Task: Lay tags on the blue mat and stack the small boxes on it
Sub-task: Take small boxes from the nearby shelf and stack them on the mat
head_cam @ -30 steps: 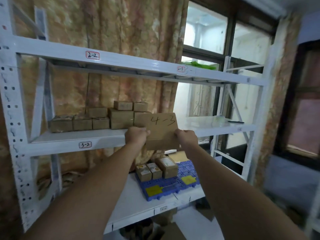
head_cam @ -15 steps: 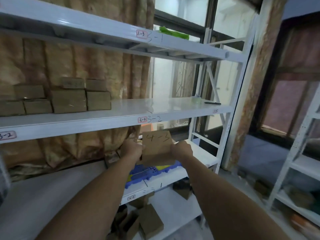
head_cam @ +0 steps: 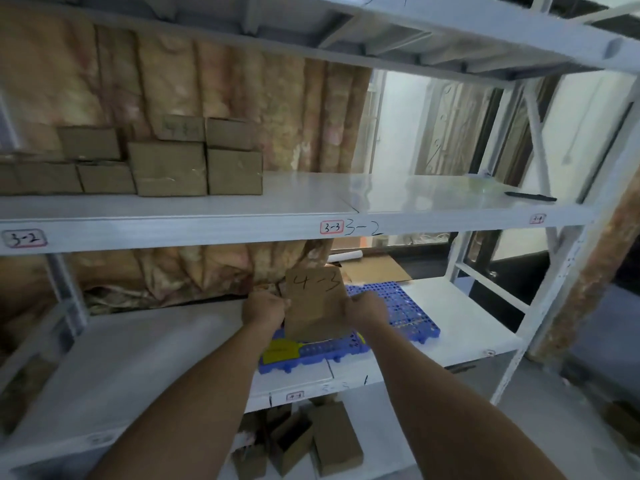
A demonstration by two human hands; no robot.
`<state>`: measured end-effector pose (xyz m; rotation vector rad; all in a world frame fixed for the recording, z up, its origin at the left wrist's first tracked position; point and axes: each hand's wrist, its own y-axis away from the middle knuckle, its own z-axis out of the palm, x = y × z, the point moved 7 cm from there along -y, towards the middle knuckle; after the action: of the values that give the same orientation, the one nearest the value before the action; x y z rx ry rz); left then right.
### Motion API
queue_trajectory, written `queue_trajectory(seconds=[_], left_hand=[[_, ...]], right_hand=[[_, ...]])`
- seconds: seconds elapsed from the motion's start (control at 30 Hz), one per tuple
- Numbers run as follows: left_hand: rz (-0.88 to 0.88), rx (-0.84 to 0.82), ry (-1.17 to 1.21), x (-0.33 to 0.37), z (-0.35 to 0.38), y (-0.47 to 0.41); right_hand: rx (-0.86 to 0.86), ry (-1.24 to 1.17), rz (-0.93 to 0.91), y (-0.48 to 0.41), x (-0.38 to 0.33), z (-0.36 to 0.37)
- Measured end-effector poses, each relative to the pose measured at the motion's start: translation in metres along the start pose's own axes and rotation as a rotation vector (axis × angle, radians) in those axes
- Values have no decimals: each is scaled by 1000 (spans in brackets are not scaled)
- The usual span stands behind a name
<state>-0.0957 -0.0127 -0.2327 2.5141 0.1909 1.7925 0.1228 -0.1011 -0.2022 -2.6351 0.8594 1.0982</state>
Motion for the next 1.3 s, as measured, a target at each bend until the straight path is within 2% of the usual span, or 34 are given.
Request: queue_trajectory(seconds=[0.17,0.33,0.47,0.57,0.87,1.07,1.17,1.3], left_hand=[[28,62,-31,-18,-23,-53],[-19,88,83,-38,-28,-111],[-54,100,164,-52,-26,-146],[-19,119,166,-63,-20,-171],[-98,232,64,-85,9,-200],[-155,357,41,-97,26,-208],[-180,385,44,-98,32,-210],[-170,412,39,-98,42,-216]], right_hand=[[-64,2,-31,-38,-33,49],[-75,43,-64,-77,-61,82],[-102,-32,-86,-107,-74,109],[-99,-49,-91,-130,-72,128],[-80,-9,-161,-190,-62,170],[-164,-47,-140,-217,-46,184],[-234,7,-215,-221,-47,184],[-223,53,-277,-230,-44,183]])
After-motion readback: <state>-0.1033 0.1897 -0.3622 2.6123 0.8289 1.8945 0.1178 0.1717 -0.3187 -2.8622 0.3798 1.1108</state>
